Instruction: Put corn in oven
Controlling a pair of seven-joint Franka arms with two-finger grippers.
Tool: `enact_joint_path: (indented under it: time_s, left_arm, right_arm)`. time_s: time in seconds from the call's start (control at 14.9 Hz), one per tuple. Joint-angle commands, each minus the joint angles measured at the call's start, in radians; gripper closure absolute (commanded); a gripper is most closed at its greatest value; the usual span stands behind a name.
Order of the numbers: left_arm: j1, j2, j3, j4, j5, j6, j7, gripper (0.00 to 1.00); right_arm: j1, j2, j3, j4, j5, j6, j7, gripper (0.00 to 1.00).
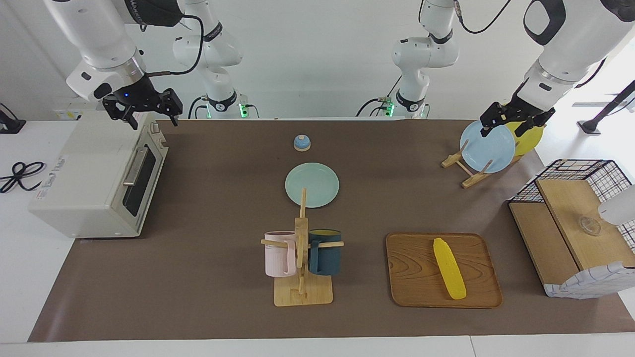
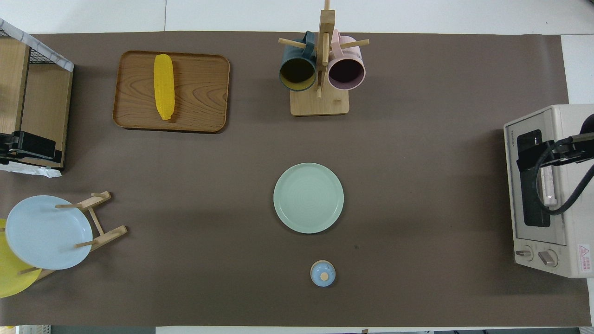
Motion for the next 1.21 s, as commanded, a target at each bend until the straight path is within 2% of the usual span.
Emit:
enact_joint_path:
  time_s: [0.0, 0.47, 0.74, 0.94, 1.14]
  left_arm:
    - [-0.016, -0.022, 0.007, -0.025, 0.024, 0.019, 0.002, 0.0]
    - [-0.015, -0.028, 0.007, -0.024, 0.011, 0.049, -0.01, 0.0]
    - [-0.016, -0.005, 0.006, -0.022, 0.011, 0.158, -0.014, 0.0]
    - [-0.059, 0.11, 0.004, 0.031, 0.007, 0.204, -0.013, 0.0]
    - [-0.062, 0.32, 0.001, 0.157, -0.033, 0.241, -0.011, 0.0]
  right_arm:
    - [-0.013, -0.012, 0.002, -0.014, 0.029, 0.01, 0.019, 0.0]
    - [-0.012, -0.012, 0.002, -0.014, 0.029, 0.01, 0.019, 0.0]
    - [-0.012, -0.012, 0.002, -0.014, 0.029, 0.01, 0.019, 0.0]
    - [-0.012, -0.012, 0.002, -0.014, 0.029, 0.01, 0.019, 0.0]
    - [-0.012, -0.012, 0.002, -0.014, 0.029, 0.01, 0.019, 0.0]
